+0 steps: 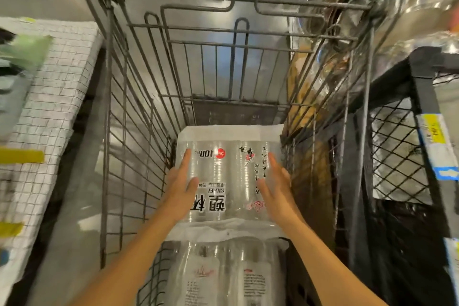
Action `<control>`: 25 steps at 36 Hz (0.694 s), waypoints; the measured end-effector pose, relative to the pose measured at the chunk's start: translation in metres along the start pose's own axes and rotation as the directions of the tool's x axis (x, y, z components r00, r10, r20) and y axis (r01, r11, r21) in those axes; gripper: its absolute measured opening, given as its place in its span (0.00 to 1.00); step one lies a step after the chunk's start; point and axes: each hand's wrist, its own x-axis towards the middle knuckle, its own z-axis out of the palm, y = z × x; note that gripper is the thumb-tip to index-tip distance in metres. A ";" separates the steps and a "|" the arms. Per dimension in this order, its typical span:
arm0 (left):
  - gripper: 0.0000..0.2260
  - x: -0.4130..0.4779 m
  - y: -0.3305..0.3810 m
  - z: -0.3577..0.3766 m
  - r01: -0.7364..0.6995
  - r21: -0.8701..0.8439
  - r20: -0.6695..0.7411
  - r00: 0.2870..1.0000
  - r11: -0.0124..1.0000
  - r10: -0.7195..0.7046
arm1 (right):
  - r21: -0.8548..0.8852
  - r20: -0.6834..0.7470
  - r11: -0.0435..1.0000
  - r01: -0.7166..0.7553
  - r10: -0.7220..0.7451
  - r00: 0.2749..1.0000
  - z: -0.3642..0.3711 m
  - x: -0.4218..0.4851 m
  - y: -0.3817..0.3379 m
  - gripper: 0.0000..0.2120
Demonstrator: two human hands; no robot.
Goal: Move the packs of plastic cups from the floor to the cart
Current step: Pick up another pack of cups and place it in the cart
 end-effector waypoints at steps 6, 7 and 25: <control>0.29 0.000 0.002 -0.005 -0.031 0.018 0.010 0.999 0.999 0.031 | -0.047 -0.020 0.998 0.033 -0.034 0.999 0.005 0.001 0.000 0.30; 0.29 -0.001 0.005 -0.006 -0.036 0.026 0.010 0.999 0.999 0.035 | -0.063 -0.020 0.997 0.034 -0.035 0.999 0.005 0.000 -0.001 0.29; 0.26 -0.121 0.090 -0.128 -0.070 0.299 -0.201 0.970 0.952 0.135 | -0.520 0.044 0.810 0.272 -0.292 0.955 -0.066 -0.061 -0.140 0.24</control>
